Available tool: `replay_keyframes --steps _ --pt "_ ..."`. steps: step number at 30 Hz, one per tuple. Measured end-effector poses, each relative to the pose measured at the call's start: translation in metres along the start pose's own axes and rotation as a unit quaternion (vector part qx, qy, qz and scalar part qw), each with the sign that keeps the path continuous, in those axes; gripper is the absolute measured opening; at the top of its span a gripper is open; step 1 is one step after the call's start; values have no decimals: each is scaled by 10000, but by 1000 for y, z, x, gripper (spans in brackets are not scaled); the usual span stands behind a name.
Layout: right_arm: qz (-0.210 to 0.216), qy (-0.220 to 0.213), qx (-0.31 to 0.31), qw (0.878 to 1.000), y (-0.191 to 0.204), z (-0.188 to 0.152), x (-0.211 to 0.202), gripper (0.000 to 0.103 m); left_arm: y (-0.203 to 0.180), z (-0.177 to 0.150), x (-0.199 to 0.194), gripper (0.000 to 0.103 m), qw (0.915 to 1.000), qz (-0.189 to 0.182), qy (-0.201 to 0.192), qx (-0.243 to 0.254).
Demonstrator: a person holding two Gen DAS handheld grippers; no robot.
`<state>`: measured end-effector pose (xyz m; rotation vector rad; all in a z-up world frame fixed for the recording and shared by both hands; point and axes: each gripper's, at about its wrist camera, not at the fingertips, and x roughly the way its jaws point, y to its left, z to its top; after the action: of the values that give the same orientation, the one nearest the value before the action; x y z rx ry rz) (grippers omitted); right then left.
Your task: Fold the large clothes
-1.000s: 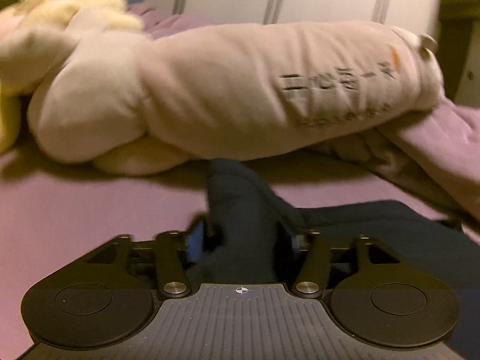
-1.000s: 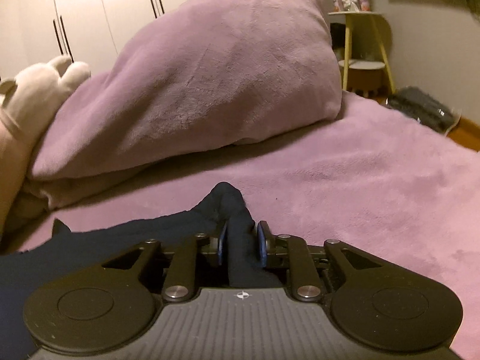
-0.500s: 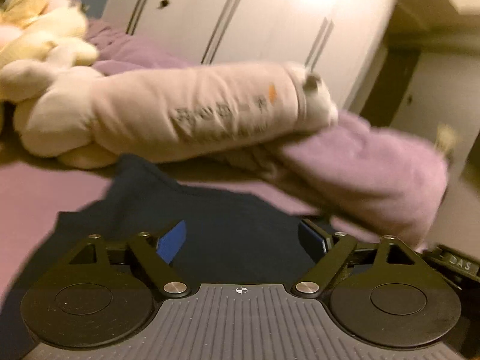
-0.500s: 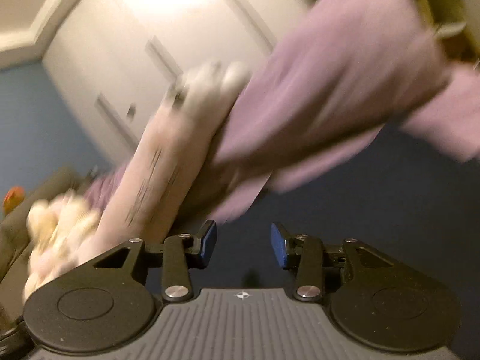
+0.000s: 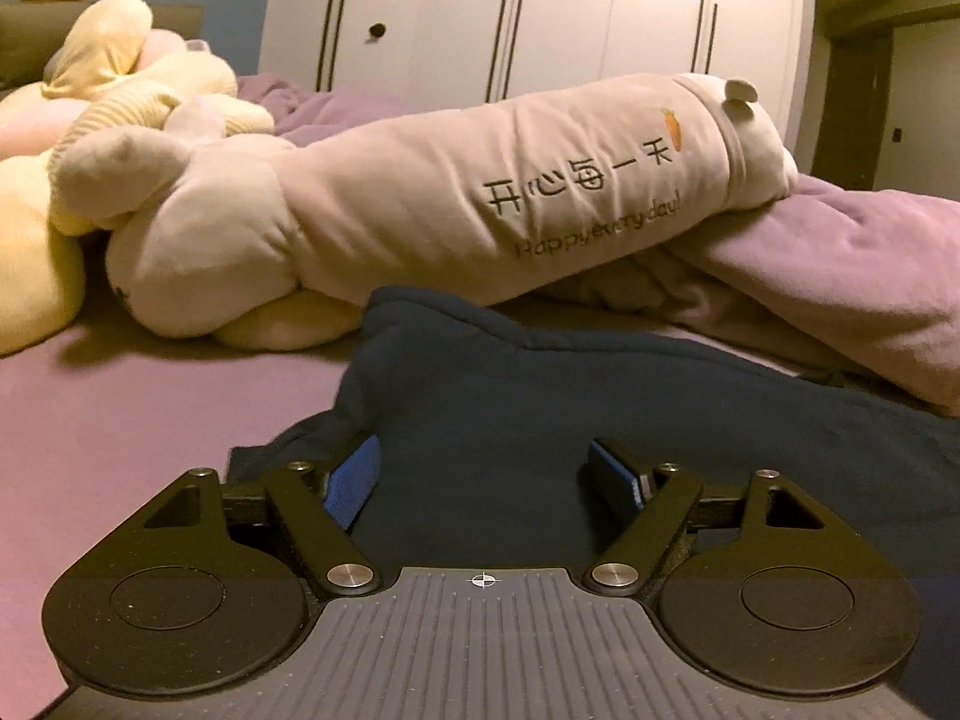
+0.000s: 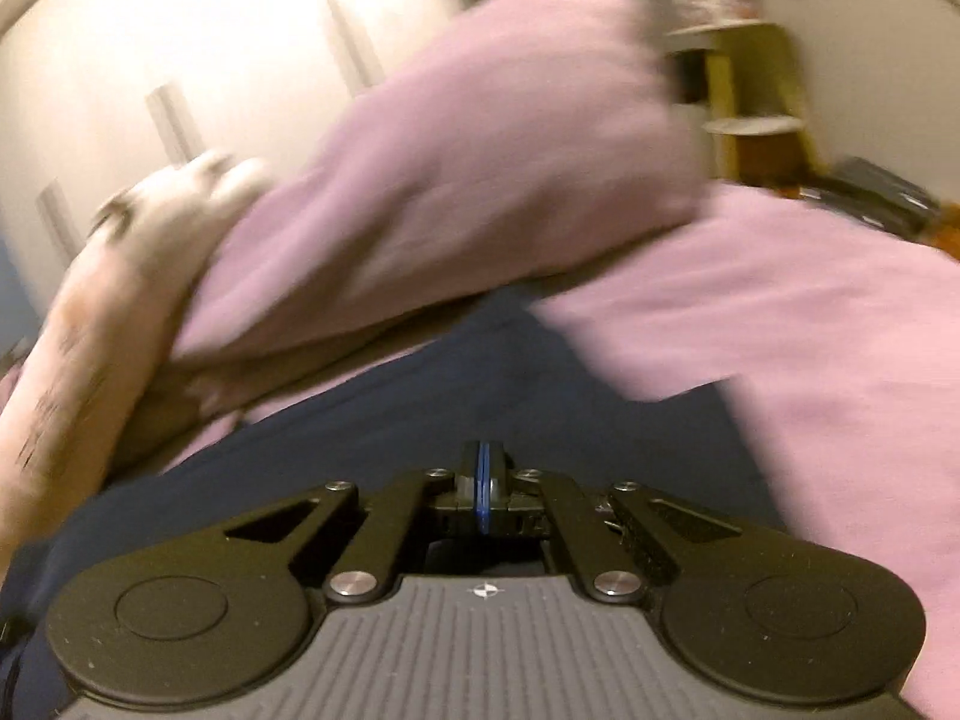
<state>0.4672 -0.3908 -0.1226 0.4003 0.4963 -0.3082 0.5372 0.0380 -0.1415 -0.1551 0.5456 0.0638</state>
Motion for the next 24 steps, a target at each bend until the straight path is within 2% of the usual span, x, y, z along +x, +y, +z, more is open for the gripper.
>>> replay_keyframes --steps 3,4,5,6,7,8,9,11,13,14,15,17,20,23,24 --pt "-332 -74 -8 9994 -25 6 -25 0 5 -2 -12 79 9997 -43 130 215" --pt "-564 -74 -36 9984 -34 6 -40 9 7 -3 -19 79 9992 -40 153 372" --pt "-872 -30 -69 9962 -41 1 -58 31 10 -5 -26 80 9986 32 169 506" --pt "-974 106 -1 9952 -54 -2 -75 44 15 -7 -34 83 9979 195 210 573" --pt "-898 279 141 9955 -68 -6 -90 44 23 -8 -41 90 9975 364 296 524" --pt "-757 539 335 9951 -82 -12 -106 44 35 -10 -48 94 9971 501 441 360" --pt "-481 796 645 9936 -99 -20 -123 44 50 -12 -55 94 9963 597 621 62" --pt "183 896 1413 9857 -129 -36 -158 44 81 -19 -75 95 9938 487 793 -605" --pt "593 806 1950 9757 -147 -45 -178 54 102 -27 -99 95 9897 331 946 -1023" --pt "810 861 2186 9686 -152 -48 -183 64 108 -30 -109 95 9884 221 986 -1136" --pt "1145 925 2435 9587 -156 -52 -186 67 113 -33 -121 95 9862 62 1006 -1317" --pt "1435 1084 2612 9484 -153 -57 -181 71 121 -42 -134 96 9777 -443 1151 -1702" --pt "1413 1309 2912 9371 -144 -63 -161 71 124 -52 -130 95 9586 -872 1511 -2248" --pt "1281 1303 3326 9252 -141 -64 -143 57 120 -55 -115 94 9459 -989 1697 -2582" --pt "1320 1289 3501 9184 -142 -63 -138 55 118 -56 -109 94 9417 -1014 1737 -2699"
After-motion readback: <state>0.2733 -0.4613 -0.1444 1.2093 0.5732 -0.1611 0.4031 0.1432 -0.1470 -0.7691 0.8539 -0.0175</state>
